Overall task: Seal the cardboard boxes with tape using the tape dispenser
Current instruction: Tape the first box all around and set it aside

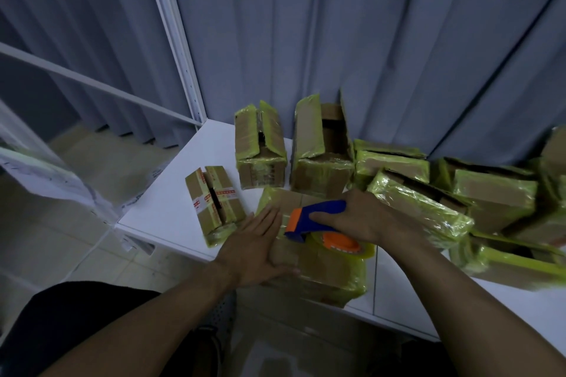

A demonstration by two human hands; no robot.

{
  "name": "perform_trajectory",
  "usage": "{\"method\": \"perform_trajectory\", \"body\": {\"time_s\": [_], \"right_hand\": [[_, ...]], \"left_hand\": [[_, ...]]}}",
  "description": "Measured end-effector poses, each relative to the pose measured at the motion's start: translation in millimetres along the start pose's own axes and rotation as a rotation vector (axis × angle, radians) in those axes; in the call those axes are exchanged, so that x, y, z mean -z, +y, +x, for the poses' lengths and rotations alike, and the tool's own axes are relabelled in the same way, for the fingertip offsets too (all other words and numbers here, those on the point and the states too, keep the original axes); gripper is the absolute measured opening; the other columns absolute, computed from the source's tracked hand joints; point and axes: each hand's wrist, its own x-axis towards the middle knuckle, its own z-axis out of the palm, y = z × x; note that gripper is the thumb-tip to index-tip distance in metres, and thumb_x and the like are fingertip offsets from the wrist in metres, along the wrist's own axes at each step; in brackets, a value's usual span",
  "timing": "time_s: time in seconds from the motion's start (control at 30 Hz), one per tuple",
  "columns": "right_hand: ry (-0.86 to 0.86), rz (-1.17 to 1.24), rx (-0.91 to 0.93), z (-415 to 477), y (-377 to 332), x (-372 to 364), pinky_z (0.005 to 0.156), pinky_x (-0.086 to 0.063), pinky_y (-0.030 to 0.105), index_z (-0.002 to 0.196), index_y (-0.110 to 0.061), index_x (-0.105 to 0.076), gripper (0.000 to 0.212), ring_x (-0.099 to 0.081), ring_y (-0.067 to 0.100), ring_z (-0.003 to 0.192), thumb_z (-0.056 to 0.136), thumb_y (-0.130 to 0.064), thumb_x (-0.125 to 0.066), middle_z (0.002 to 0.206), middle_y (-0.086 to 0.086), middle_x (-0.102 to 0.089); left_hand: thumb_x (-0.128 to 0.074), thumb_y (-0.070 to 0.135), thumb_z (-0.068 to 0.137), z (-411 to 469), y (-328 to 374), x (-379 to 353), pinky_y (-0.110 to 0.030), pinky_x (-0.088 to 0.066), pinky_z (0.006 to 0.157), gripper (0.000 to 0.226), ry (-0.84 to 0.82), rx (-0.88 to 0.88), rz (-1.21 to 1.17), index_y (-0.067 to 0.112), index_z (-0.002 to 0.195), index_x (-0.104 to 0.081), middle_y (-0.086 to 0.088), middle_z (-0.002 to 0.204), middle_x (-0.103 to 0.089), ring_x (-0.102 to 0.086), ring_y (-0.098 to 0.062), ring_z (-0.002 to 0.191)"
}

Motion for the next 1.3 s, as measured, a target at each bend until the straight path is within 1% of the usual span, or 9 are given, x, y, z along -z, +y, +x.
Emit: {"method": "perform_trajectory", "body": {"time_s": [0.2, 0.4, 0.5, 0.6, 0.73, 0.87, 0.97, 1.13, 1.3], "right_hand": [[0.001, -0.043, 0.026, -12, -1, 16, 0.052, -0.042, 0.022, 0.089, -0.013, -0.071, 0.057, -0.064, 0.014, 0.059, 0.081, -0.07, -0.069, 0.073, 0.001, -0.07], [0.005, -0.081, -0.024, -19, 10, 34, 0.06, -0.048, 0.031, 0.087, -0.015, -0.073, 0.056, -0.066, 0.016, 0.064, 0.079, -0.071, -0.071, 0.075, 0.002, -0.072], [0.002, -0.084, -0.051, -23, 20, 41, 0.068, -0.054, 0.038, 0.09, -0.018, -0.074, 0.056, -0.069, 0.017, 0.071, 0.076, -0.073, -0.071, 0.08, 0.002, -0.074], [-0.001, -0.112, -0.065, -23, 21, 34, 0.061, -0.047, 0.032, 0.089, -0.015, -0.072, 0.059, -0.064, 0.016, 0.066, 0.078, -0.072, -0.07, 0.08, 0.003, -0.072], [-0.009, -0.113, -0.102, -23, 20, 32, 0.059, -0.041, 0.03, 0.089, -0.011, -0.072, 0.062, -0.06, 0.016, 0.063, 0.08, -0.072, -0.069, 0.081, 0.008, -0.072], [0.028, -0.117, -0.129, -28, 24, 30, 0.057, -0.04, 0.034, 0.08, -0.014, -0.066, 0.066, -0.057, 0.018, 0.06, 0.074, -0.079, -0.064, 0.072, 0.004, -0.065], [0.079, -0.149, -0.169, -31, 24, 20, 0.058, -0.044, 0.034, 0.083, -0.017, -0.062, 0.067, -0.062, 0.019, 0.065, 0.073, -0.083, -0.061, 0.076, 0.002, -0.065], [0.106, -0.157, -0.175, -25, 27, 19, 0.061, -0.049, 0.036, 0.086, -0.018, -0.061, 0.068, -0.065, 0.02, 0.069, 0.073, -0.085, -0.059, 0.078, 0.002, -0.066], [0.08, -0.105, -0.157, -25, 32, 28, 0.055, -0.041, 0.031, 0.074, -0.016, -0.06, 0.066, -0.058, 0.017, 0.058, 0.08, -0.081, -0.059, 0.07, 0.004, -0.063]], "left_hand": [[-0.025, 0.099, 0.072, 0, 1, -2, -0.04, 0.001, 0.125, 0.122, 0.021, -0.013, 0.011, 0.019, 0.157, 0.011, 0.006, 0.163, 0.02, 0.021, -0.007, 0.148], [-0.028, 0.099, 0.071, -2, 1, 2, -0.034, 0.005, 0.123, 0.123, 0.043, -0.011, 0.015, 0.021, 0.157, 0.014, 0.009, 0.161, 0.024, 0.024, -0.005, 0.146], [-0.038, 0.1, 0.064, 1, -1, 3, -0.032, -0.004, 0.123, 0.133, 0.021, -0.035, -0.041, 0.022, 0.156, 0.016, 0.011, 0.161, 0.026, 0.024, -0.004, 0.146], [-0.049, 0.102, 0.052, 7, -7, 7, -0.031, -0.009, 0.119, 0.148, -0.045, -0.096, -0.026, 0.02, 0.156, 0.016, 0.008, 0.162, 0.027, 0.021, -0.008, 0.149], [-0.059, 0.089, 0.065, 15, -14, 12, -0.032, -0.026, 0.116, 0.134, -0.063, -0.178, -0.019, 0.022, 0.158, 0.011, 0.007, 0.163, 0.023, 0.015, -0.008, 0.15], [-0.073, 0.075, 0.068, 31, -24, 19, -0.027, -0.009, 0.121, 0.125, -0.056, -0.268, -0.047, 0.024, 0.159, -0.004, 0.009, 0.165, 0.007, 0.007, -0.007, 0.15], [-0.071, 0.067, 0.074, 39, -24, 24, -0.041, -0.004, 0.124, 0.12, -0.079, -0.273, 0.089, 0.023, 0.159, 0.001, 0.008, 0.165, 0.006, 0.009, -0.008, 0.149], [-0.043, 0.102, 0.05, 42, 6, 21, -0.051, 0.017, 0.119, 0.146, -0.126, -0.205, 0.127, 0.021, 0.157, 0.015, 0.005, 0.161, 0.023, 0.022, -0.017, 0.149], [-0.042, 0.098, 0.066, 54, 35, 0, -0.041, 0.014, 0.12, 0.125, 0.008, -0.176, 0.028, 0.028, 0.158, 0.008, 0.007, 0.164, 0.014, 0.016, -0.012, 0.151]]}}
